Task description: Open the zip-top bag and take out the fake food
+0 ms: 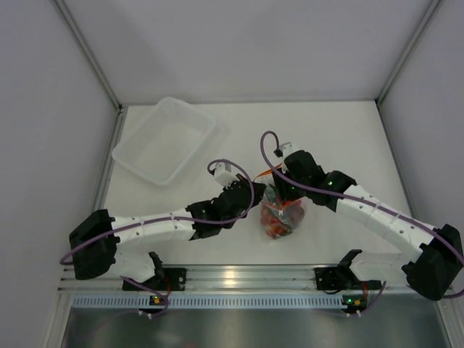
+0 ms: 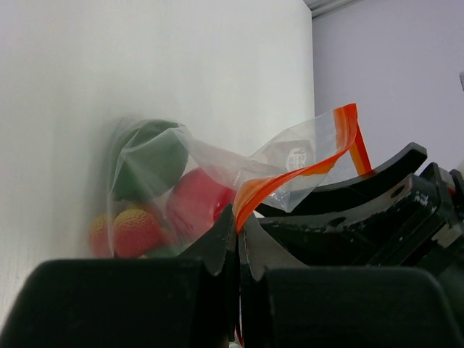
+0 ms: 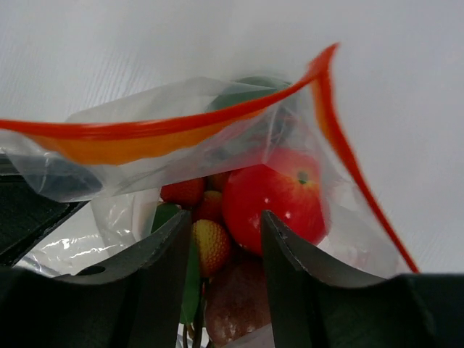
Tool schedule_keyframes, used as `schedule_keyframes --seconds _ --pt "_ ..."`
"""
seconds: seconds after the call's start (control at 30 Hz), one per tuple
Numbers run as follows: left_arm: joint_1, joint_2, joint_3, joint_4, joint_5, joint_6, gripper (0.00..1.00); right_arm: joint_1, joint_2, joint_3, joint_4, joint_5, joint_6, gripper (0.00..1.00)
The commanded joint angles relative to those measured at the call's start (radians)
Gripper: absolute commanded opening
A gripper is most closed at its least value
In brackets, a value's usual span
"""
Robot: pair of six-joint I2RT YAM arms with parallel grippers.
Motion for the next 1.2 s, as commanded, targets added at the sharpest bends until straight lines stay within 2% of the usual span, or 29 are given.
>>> schedule_keyframes --seconds 0.0,0.1,0.3,0.7,0.73,0.8,1.0,1.17 --pt "0.001 -0.008 0.048 0.044 0.015 0.02 0.0 0.044 -0.024 -0.019 0.01 0.022 0.005 0.45" --pt "0.001 0.009 0.068 0.044 0.037 0.034 0.0 0.044 0.004 -0.053 0.023 0.102 -0.004 0.54" --pt "0.001 0.023 0.083 0.042 0.058 0.069 0.0 0.044 0.09 -0.074 0.044 0.19 0.021 0.61" --pt "0.001 -0.003 0.037 0.042 0.011 0.119 0.0 0.044 0.166 -0.189 0.144 0.105 0.079 0.69" --pt "0.001 0.0 0.037 0.042 0.008 0.126 0.0 0.045 0.177 -0.197 0.151 0.092 0.085 0.7" --pt "0.001 0.0 0.037 0.041 0.008 0.134 0.0 0.044 0.188 -0.22 0.171 0.081 0.097 0.8" --pt "0.001 0.009 0.039 0.042 0.006 0.172 0.0 0.056 0.26 -0.26 0.204 0.09 0.134 0.83" --pt "0.001 0.02 0.04 0.042 0.006 0.172 0.0 0.063 0.237 -0.268 0.23 0.093 0.147 0.77"
